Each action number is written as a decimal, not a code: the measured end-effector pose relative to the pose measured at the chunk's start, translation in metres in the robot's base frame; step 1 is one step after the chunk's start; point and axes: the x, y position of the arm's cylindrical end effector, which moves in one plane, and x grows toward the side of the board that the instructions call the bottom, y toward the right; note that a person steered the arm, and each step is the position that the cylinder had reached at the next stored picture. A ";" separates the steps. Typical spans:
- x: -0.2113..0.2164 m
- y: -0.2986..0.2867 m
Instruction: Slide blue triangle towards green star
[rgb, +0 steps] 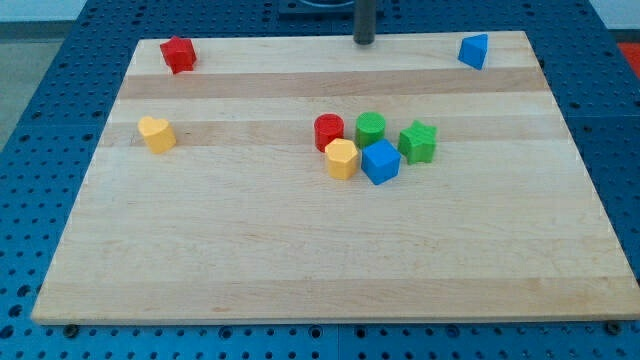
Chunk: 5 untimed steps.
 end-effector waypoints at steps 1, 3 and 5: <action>0.001 0.039; 0.000 0.134; 0.022 0.157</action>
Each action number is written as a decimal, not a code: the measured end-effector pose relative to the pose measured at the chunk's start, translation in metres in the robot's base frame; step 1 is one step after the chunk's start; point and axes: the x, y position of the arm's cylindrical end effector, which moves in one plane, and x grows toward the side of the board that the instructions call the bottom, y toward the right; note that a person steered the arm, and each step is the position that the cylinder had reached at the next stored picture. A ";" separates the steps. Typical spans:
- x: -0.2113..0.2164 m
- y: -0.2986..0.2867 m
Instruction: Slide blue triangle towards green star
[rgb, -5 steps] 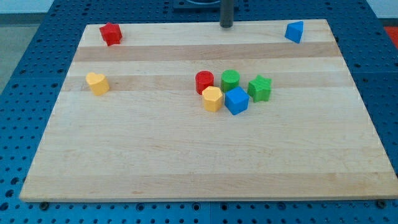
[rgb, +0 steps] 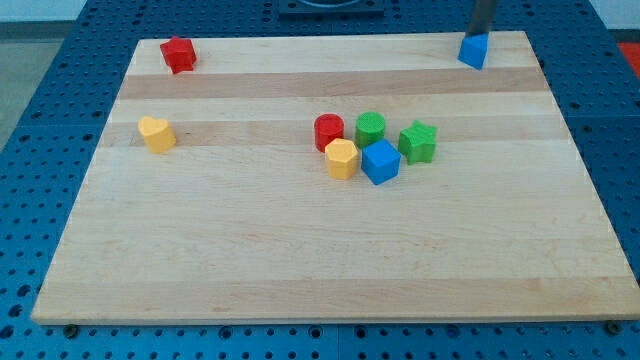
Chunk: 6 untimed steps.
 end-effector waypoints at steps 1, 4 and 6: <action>0.015 0.006; 0.042 0.008; 0.055 0.000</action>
